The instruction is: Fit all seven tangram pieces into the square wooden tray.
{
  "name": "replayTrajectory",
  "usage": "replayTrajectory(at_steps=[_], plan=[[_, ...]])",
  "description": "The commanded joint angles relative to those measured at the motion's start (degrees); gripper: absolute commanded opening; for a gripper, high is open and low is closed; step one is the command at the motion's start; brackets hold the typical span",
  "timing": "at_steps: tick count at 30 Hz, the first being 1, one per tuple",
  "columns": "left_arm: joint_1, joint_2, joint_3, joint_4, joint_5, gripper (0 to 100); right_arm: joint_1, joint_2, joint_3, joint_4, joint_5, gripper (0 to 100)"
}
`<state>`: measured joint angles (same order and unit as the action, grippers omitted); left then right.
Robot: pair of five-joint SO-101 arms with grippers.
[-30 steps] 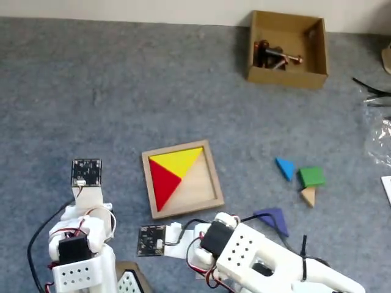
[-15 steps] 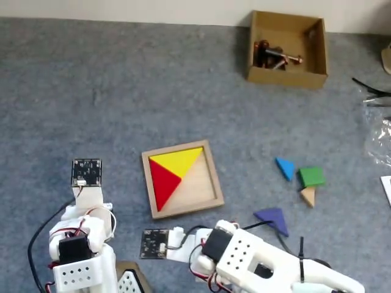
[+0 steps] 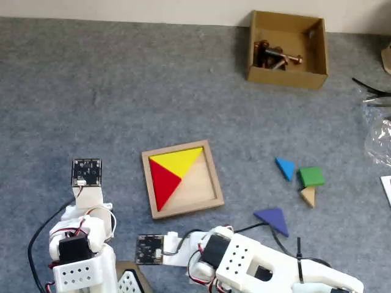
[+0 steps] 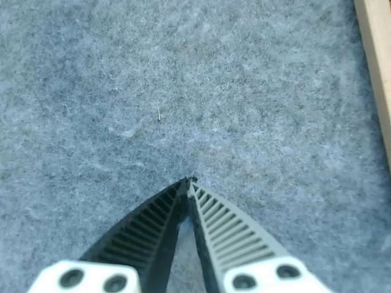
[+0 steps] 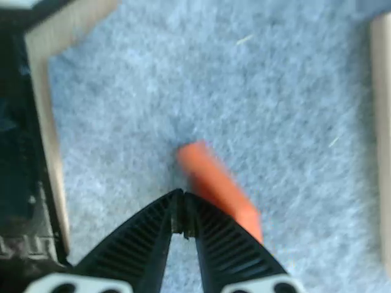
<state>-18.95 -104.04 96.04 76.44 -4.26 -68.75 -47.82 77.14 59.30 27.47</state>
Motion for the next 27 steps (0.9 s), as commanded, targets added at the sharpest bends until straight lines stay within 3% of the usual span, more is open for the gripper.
replayTrajectory(at_steps=[1,6,11,18,27], plan=[[-0.75,-0.31,1.1,0.26,0.53,1,-0.4,-0.66,0.13,-2.33,-0.44,0.7],[-0.75,-0.31,1.1,0.26,0.53,1,0.92,-0.75,-0.13,-2.33,-0.44,0.7],[-0.75,-0.31,1.1,0.26,0.53,1,8.13,-0.92,-0.13,-2.51,-0.09,0.7],[-0.75,-0.31,1.1,0.26,0.53,1,15.34,-0.92,0.4,-10.95,-0.26,0.7],[-0.75,-0.31,1.1,0.26,0.53,1,23.6,-1.1,-0.04,-11.21,-0.09,0.7]])
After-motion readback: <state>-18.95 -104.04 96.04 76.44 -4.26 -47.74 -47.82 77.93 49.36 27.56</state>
